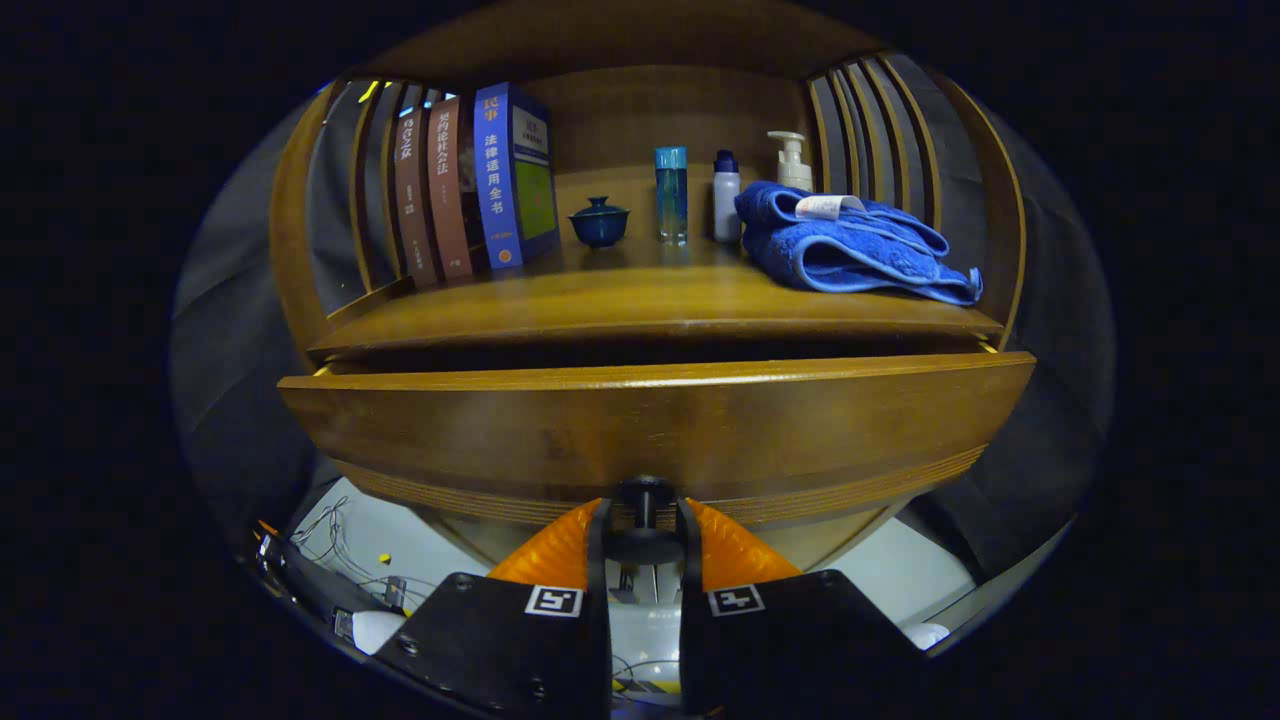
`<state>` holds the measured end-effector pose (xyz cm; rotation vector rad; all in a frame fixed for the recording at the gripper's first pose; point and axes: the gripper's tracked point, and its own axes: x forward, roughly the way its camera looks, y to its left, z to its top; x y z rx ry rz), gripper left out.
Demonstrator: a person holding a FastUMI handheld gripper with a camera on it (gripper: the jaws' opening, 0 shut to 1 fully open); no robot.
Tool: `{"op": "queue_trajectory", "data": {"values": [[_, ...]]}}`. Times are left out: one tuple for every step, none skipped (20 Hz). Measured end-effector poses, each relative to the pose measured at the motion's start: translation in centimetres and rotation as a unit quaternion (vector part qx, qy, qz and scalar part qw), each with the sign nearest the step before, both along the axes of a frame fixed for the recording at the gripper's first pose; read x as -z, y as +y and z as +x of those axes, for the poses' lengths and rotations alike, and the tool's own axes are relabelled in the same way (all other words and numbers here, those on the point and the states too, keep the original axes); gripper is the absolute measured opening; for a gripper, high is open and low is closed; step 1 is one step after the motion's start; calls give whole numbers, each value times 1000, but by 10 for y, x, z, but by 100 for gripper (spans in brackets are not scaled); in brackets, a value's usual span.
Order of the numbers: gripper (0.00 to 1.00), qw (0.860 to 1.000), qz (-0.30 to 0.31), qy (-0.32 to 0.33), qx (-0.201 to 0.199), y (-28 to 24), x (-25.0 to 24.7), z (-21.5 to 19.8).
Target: Pull open the drawer, take out the items inside it, and place them on the countertop above the cabinet.
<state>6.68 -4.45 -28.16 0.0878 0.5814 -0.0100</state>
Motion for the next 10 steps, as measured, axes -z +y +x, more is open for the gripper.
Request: {"op": "queue_trajectory", "data": {"values": [[31,1000,0,5,-3,0,-1,-12],[31,1000,-2,11,-6,0,-1,-26],[31,1000,-2,16,-7,0,-2,-39],[30,1000,1,21,-7,0,-2,-51],[31,1000,5,27,-5,0,-2,-63],[31,999,7,34,-5,0,-2,-75],[31,999,6,40,-6,0,-3,-84],[30,999,4,46,-7,1,-3,-93],[30,999,4,50,-7,1,-4,-102],[31,998,5,55,-6,2,-4,-111]]}}
